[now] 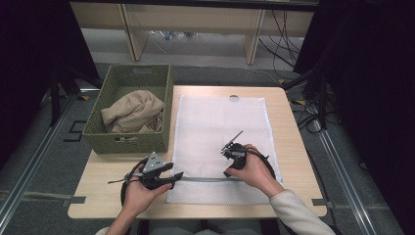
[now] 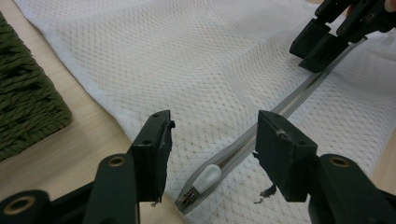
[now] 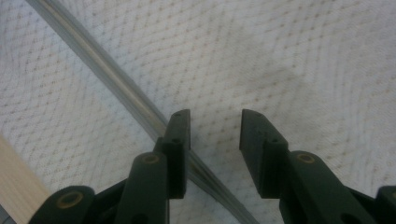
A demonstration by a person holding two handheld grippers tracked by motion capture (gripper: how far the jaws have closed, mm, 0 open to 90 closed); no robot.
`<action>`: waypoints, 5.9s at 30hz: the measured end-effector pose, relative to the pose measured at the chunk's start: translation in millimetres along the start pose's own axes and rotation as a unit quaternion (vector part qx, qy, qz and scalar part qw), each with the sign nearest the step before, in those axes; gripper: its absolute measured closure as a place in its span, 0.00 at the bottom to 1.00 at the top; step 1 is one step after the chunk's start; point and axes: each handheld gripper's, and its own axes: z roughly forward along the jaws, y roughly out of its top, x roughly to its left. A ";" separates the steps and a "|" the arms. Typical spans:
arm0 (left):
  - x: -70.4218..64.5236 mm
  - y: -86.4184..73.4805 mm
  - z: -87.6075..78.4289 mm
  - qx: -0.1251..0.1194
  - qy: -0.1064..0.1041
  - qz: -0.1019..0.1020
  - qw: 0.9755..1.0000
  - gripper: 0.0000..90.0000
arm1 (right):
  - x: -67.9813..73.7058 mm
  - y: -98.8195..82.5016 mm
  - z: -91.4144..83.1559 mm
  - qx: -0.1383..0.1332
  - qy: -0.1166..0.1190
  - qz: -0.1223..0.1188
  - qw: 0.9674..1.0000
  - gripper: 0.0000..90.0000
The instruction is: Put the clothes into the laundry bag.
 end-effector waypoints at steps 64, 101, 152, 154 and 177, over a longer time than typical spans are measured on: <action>-12.6 25.7 -28.8 -0.099 0.001 0.041 0.994 0.51 | 24.4 19.6 -65.1 -0.197 -0.100 -0.027 0.975 1.00; 154.4 143.9 -25.6 -0.011 0.202 0.018 0.979 0.12 | 33.5 29.1 -83.2 -0.253 -0.101 -0.025 0.962 1.00; 224.1 111.3 54.0 0.202 0.208 0.028 0.957 0.77 | 29.9 28.6 -82.8 -0.248 -0.093 -0.024 0.964 1.00; 224.2 112.0 51.5 0.201 0.210 0.032 0.956 0.80 | 29.1 28.5 -82.5 -0.251 -0.093 -0.023 0.963 1.00; 224.2 115.3 8.7 0.062 0.222 0.007 0.973 0.84 | 28.6 27.9 -82.5 -0.255 -0.088 -0.017 0.963 1.00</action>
